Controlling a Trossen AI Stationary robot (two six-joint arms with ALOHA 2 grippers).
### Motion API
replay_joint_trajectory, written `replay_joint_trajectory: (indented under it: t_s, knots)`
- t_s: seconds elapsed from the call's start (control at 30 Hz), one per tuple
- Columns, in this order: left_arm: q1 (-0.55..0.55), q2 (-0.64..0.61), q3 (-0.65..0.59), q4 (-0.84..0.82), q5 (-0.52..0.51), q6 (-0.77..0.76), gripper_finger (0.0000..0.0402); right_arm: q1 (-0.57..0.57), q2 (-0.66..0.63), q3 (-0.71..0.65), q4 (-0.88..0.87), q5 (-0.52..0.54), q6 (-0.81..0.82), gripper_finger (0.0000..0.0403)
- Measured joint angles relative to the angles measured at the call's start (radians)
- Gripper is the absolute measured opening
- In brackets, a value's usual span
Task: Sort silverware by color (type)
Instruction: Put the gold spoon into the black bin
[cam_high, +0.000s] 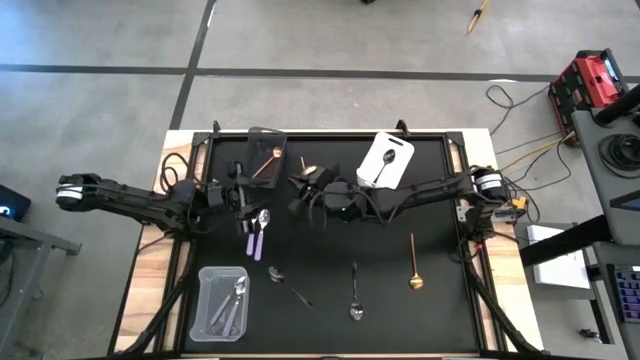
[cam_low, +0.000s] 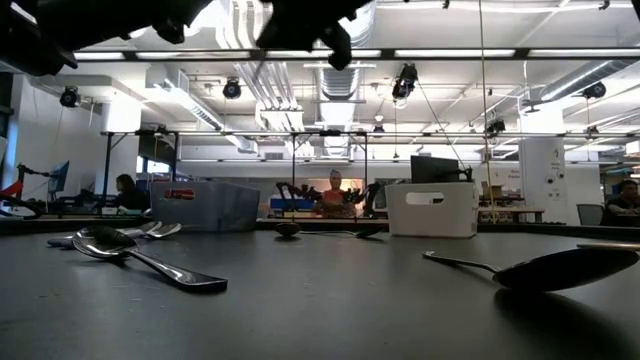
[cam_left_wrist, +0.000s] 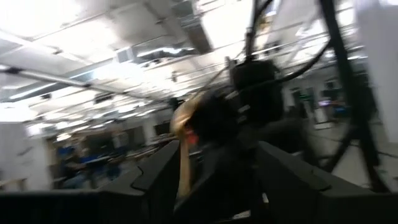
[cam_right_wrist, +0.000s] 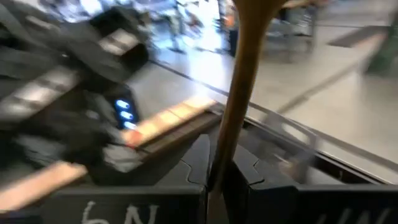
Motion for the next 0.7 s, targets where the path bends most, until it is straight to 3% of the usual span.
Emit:
replay_joint_trajectory:
  t_s: [0.1, 0.7]
  knots:
    - [0.002, 0.013, 0.000, 0.000, 0.010, 0.022, 0.0191, 0.000, 0.002, 0.000, -0.082, 0.043, 0.004, 0.0011]
    - [0.013, 0.267, 0.102, -0.007, -0.003, 0.043, 0.0180, 0.035, 0.080, 0.000, -0.181, 0.043, 0.049, 0.0012]
